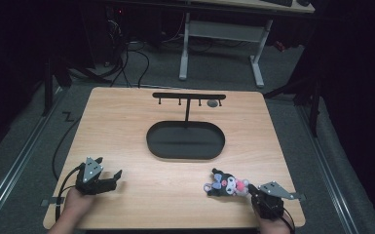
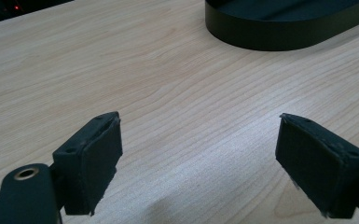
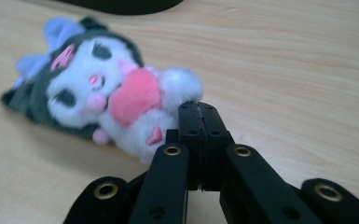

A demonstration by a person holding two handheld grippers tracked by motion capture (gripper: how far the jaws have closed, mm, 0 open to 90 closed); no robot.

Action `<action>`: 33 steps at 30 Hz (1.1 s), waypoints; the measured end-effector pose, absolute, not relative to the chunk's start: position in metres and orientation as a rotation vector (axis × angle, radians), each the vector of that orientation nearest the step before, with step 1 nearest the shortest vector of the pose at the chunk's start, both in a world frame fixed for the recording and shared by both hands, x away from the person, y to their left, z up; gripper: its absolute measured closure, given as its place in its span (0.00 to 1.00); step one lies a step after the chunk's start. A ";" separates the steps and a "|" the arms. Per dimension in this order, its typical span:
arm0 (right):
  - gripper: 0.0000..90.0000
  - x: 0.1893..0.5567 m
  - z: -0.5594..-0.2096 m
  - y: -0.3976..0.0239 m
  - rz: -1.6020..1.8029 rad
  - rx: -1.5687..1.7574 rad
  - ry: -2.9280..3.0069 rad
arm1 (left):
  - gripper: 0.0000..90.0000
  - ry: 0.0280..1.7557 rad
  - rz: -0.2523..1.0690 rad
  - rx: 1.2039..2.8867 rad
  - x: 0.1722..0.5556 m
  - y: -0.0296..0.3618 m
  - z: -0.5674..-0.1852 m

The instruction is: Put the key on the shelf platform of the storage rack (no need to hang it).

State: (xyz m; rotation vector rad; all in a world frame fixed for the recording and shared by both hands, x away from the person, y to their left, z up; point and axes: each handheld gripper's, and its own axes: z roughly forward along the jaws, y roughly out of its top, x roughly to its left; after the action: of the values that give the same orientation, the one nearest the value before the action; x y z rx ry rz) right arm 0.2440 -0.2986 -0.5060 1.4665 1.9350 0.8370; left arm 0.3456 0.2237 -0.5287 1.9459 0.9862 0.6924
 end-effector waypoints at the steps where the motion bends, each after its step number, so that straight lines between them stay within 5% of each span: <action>1: 1.00 0.241 -0.506 -0.296 0.839 1.462 1.945 | 0.17 0.990 0.691 1.945 0.346 0.224 -0.529; 15: 1.00 0.216 -0.487 -0.261 0.922 1.323 1.974 | 0.17 1.017 0.675 1.961 0.353 0.221 -0.529; 24: 1.00 0.239 -0.509 -0.215 0.877 1.260 2.157 | 0.17 0.997 0.682 1.941 0.347 0.225 -0.529; 33: 1.00 0.263 -0.513 -0.213 0.818 1.293 2.112 | 0.17 0.975 0.701 1.923 0.341 0.227 -0.529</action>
State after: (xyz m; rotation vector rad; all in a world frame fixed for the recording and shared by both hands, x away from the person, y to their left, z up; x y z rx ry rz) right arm 0.2632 -0.2134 -0.5131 1.2930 2.1119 0.8175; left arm 0.3414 0.2272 -0.5287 1.9227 0.9745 0.7012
